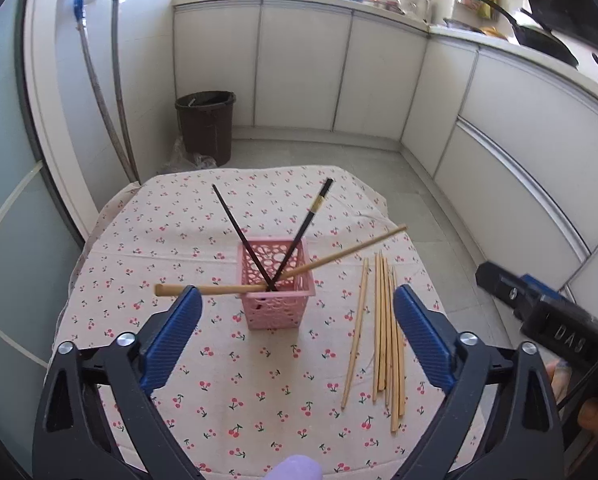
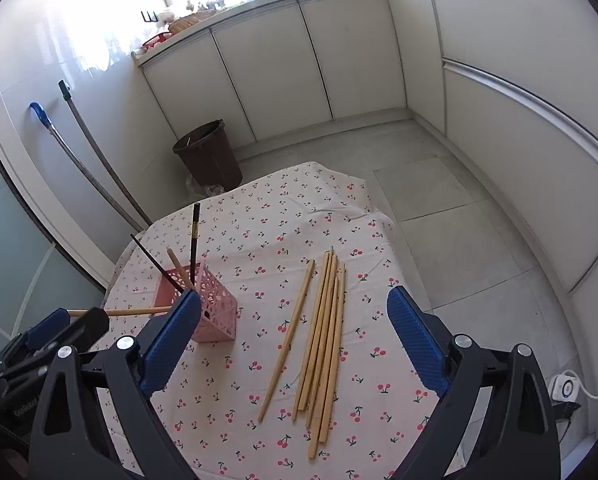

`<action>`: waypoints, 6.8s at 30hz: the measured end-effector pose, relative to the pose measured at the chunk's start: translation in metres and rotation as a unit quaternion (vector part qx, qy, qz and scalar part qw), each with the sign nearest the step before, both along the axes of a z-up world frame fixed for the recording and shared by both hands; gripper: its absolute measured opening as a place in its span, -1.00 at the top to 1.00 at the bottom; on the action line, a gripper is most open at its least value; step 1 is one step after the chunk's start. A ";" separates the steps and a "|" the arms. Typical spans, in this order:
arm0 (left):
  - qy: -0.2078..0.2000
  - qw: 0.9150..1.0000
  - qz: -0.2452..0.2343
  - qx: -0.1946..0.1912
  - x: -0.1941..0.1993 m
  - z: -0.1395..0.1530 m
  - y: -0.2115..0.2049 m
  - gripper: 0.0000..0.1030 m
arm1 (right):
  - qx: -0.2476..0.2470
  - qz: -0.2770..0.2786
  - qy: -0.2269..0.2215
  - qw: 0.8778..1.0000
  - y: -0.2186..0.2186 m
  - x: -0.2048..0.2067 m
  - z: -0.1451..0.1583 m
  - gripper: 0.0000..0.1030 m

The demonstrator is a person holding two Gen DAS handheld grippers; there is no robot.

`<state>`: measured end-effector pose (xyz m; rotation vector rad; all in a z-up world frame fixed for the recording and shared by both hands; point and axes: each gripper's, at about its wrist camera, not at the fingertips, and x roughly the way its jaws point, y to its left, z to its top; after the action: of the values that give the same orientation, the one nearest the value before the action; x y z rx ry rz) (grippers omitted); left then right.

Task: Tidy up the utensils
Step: 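Move both open tools from the basket over the wooden chopstick row, then grasp a wooden chopstick with the left tool while the right tool grasps another from the row, then carry the chopstick into the pink basket and open the left tool while the right tool lifts its chopstick, then lower the wooden chopstick into the pink basket and open the right tool, then withdraw both open tools from the basket toward the chopstick row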

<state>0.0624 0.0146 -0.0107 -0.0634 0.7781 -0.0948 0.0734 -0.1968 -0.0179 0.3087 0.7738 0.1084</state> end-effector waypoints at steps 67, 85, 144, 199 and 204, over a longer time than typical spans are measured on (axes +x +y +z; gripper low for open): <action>-0.070 0.972 -0.221 -0.036 -0.049 -0.003 -0.027 0.92 | 0.153 -0.093 0.251 0.951 -0.056 0.129 -0.168 -0.16; -0.066 0.974 -0.214 -0.042 -0.044 -0.005 -0.017 0.92 | 0.071 -0.095 0.231 0.966 -0.040 0.169 -0.169 0.33; -0.226 0.967 -0.081 -0.090 -0.053 0.136 0.049 0.91 | 0.134 0.084 -0.070 0.985 -0.010 -0.004 0.091 0.90; -0.110 0.993 0.015 -0.042 -0.002 0.063 0.044 -0.34 | -0.018 0.056 -0.089 0.994 0.065 0.022 0.064 -0.53; -0.116 0.993 0.024 -0.023 -0.009 0.062 0.037 -0.52 | -0.036 0.022 -0.084 0.996 0.046 0.013 0.056 -0.81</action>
<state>0.0536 0.0518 0.0511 -0.1129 0.5411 -0.0740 0.0864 -0.1510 0.0382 0.2111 0.6163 0.1465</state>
